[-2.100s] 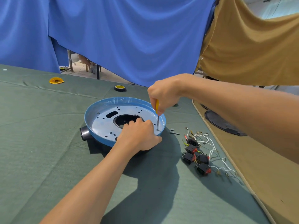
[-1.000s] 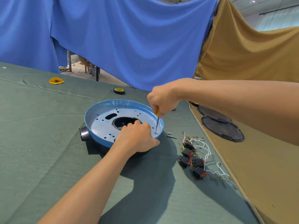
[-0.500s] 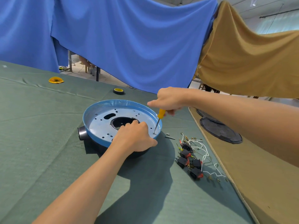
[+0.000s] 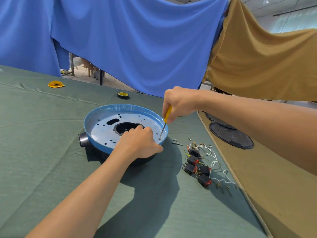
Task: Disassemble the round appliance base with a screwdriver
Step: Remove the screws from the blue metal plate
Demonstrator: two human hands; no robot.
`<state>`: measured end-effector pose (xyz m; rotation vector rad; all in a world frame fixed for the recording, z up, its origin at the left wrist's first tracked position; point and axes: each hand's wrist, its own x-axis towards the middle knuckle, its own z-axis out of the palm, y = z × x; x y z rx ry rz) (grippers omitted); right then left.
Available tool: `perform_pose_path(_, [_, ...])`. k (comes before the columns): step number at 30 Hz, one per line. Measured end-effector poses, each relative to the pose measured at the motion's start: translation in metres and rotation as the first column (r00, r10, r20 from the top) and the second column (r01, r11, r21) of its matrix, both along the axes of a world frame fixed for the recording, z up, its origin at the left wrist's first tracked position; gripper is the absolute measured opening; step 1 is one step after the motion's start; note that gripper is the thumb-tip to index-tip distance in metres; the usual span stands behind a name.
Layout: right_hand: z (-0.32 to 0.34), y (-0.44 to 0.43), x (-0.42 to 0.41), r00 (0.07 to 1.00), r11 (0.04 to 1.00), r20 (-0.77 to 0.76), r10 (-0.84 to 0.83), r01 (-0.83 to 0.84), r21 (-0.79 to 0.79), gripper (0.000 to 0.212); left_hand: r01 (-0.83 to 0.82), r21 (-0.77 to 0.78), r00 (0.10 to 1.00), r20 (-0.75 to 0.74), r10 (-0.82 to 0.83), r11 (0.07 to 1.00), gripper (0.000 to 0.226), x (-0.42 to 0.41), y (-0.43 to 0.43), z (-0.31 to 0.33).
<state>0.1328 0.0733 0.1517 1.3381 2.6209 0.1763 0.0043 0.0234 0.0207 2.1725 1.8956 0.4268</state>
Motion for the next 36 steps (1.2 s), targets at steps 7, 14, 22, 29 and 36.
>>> perform_pose_path(7, [-0.003, 0.006, 0.003, 0.991, 0.986, -0.011, 0.134, -0.134, -0.1, 0.029, -0.001, 0.004, 1.0, -0.001, 0.001, 1.0, 0.043, -0.001, 0.002, -0.001])
perform_pose_path(14, [0.003, 0.01, -0.002, 0.977, 0.983, 0.179, -0.116, 0.139, -0.12, 0.054, -0.005, 0.014, 1.0, 0.012, 0.004, 1.0, 0.041, 0.0, 0.003, -0.002])
perform_pose_path(22, [0.005, 0.007, -0.002, 0.989, 0.999, 0.142, 0.035, -0.031, -0.028, 0.01, -0.003, 0.017, 1.0, 0.009, 0.003, 1.0, 0.042, -0.001, 0.003, -0.003])
perform_pose_path(29, [-0.002, 0.011, 0.004, 0.999, 0.998, 0.003, 0.035, -0.035, -0.044, 0.02, 0.009, 0.02, 1.0, 0.011, -0.009, 1.0, 0.043, -0.001, 0.005, -0.004])
perform_pose_path(36, [-0.006, 0.013, 0.004, 0.998, 0.998, -0.024, -0.052, 0.053, 0.023, 0.048, 0.017, 0.025, 1.0, 0.023, -0.018, 1.0, 0.043, -0.001, 0.006, -0.005])
